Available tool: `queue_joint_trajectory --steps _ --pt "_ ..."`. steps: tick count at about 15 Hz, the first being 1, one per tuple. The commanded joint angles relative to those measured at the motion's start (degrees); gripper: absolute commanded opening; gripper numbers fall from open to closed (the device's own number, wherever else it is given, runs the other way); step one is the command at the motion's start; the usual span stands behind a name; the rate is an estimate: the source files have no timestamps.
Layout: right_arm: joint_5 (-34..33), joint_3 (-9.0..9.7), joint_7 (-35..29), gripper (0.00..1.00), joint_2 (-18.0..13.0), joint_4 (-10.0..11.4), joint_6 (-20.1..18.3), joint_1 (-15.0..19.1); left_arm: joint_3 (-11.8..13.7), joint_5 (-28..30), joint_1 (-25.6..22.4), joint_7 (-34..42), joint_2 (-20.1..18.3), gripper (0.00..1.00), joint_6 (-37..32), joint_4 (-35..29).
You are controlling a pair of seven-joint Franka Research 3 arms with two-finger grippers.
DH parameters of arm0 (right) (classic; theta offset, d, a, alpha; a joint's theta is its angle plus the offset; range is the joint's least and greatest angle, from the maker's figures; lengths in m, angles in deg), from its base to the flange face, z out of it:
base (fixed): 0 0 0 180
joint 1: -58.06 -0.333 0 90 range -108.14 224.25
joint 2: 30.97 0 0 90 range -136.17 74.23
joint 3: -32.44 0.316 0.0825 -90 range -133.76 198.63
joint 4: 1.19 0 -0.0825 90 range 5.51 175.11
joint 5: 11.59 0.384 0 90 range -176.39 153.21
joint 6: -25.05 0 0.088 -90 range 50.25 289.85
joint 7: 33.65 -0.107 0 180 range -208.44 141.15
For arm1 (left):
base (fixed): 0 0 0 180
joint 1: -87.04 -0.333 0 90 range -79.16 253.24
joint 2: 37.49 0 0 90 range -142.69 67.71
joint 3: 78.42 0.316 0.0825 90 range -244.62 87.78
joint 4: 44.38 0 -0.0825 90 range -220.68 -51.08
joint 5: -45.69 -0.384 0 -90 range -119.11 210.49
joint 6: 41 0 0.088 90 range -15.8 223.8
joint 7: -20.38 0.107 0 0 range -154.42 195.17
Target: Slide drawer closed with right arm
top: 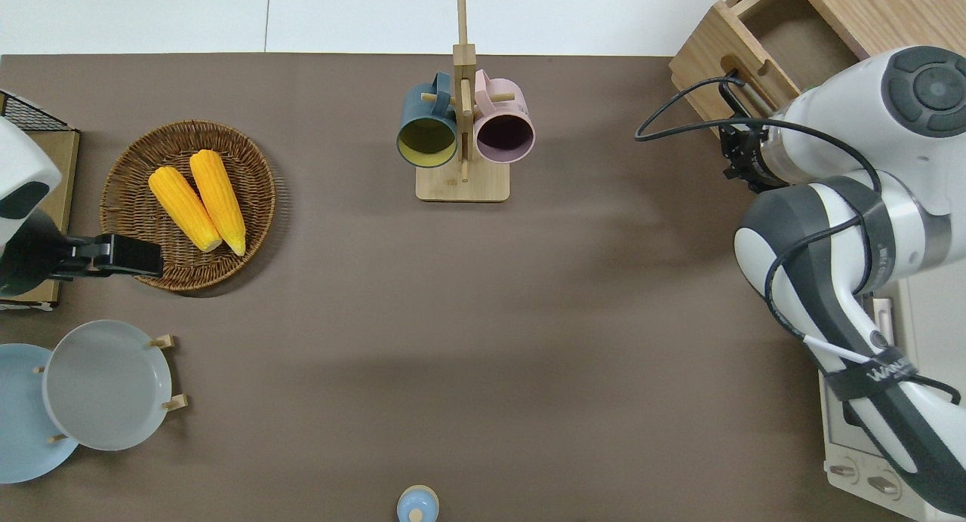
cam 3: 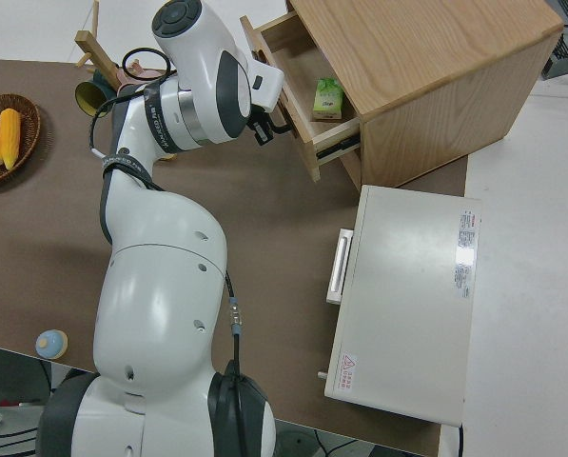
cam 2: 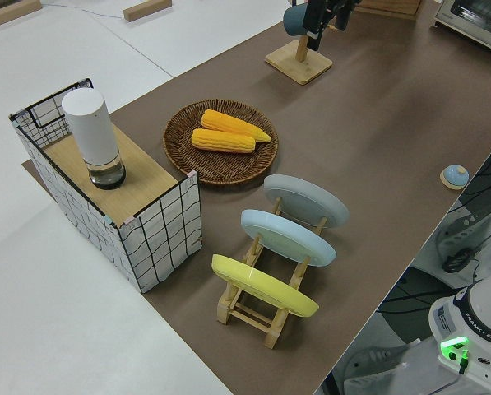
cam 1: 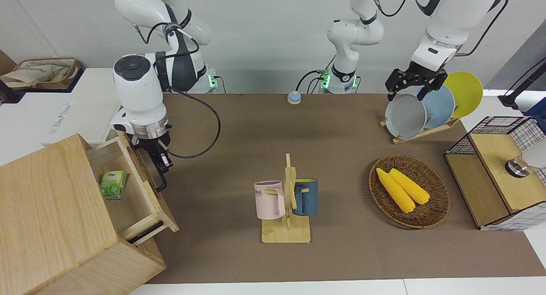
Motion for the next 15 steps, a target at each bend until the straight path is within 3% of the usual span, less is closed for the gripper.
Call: queue_joint_trajectory --steps 1,5,14,15 --pt "-1.0 1.33 3.1 0.0 2.5 -2.9 0.5 2.7 0.2 -0.7 0.2 0.1 -0.5 1.0 -0.8 0.1" --pt "-1.0 1.33 3.8 0.0 3.7 -5.1 0.5 4.2 0.2 -0.7 0.2 0.1 -0.5 1.0 -0.8 0.1" --pt "-1.0 0.98 6.7 0.0 5.3 -6.5 2.0 6.4 0.2 -0.7 0.2 0.1 -0.5 1.0 -0.8 0.1" --pt "-1.0 0.98 6.8 0.0 5.5 -7.4 2.2 7.0 0.2 -0.7 0.2 0.1 -0.5 1.0 -0.8 0.1"
